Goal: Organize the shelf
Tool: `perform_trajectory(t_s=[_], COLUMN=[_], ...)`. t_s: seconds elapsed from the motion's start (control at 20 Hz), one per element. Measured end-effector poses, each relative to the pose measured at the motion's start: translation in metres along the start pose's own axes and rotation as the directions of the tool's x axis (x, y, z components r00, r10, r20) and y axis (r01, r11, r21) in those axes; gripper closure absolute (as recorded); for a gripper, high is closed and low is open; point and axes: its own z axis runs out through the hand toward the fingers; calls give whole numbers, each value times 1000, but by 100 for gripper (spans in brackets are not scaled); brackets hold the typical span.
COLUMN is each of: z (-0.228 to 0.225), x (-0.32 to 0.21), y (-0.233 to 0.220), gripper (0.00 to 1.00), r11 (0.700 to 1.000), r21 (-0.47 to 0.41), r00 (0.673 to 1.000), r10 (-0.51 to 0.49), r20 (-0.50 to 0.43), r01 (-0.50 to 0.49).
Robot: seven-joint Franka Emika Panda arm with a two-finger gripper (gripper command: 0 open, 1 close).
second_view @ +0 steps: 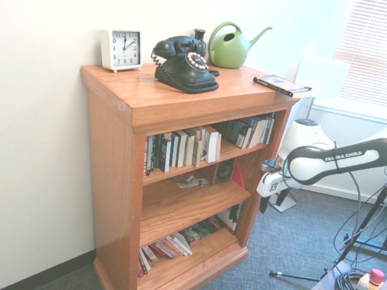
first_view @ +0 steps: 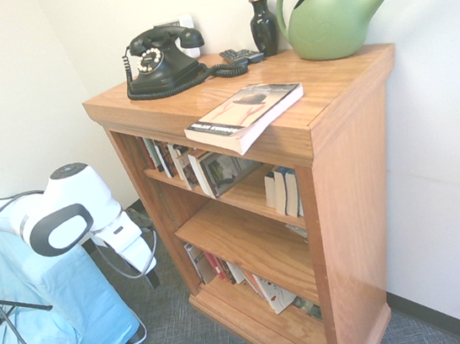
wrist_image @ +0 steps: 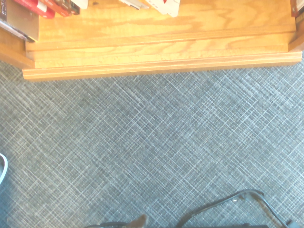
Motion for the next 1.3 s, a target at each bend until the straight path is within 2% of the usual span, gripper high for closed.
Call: perform_trajectory(t_s=[0.15, 0.25, 0.45, 0.6, 0.7, 0.85, 1.1, 1.3], z=[0, -5, -35, -70, -95, -127, -180, -210], x=[2, 12, 60, 99, 118, 133, 141, 139], y=[0, 2, 25, 46, 55, 58, 50, 32], gripper=[0, 0, 0, 0, 0, 0, 0, 0], r11=[1000, 1000, 991, 972, 954, 919, 848, 796], r21=[-6, -21, -123, -226, -291, -386, -527, -605], r00=[1000, 999, 973, 926, 881, 796, 612, 487], r10=[-5, -18, -77, -139, -192, -290, -444, -541], r20=[-7, -43, -216, -352, -433, -532, -655, -686], r01=[5, 17, 52, 60, 65, 77, 51, 31])
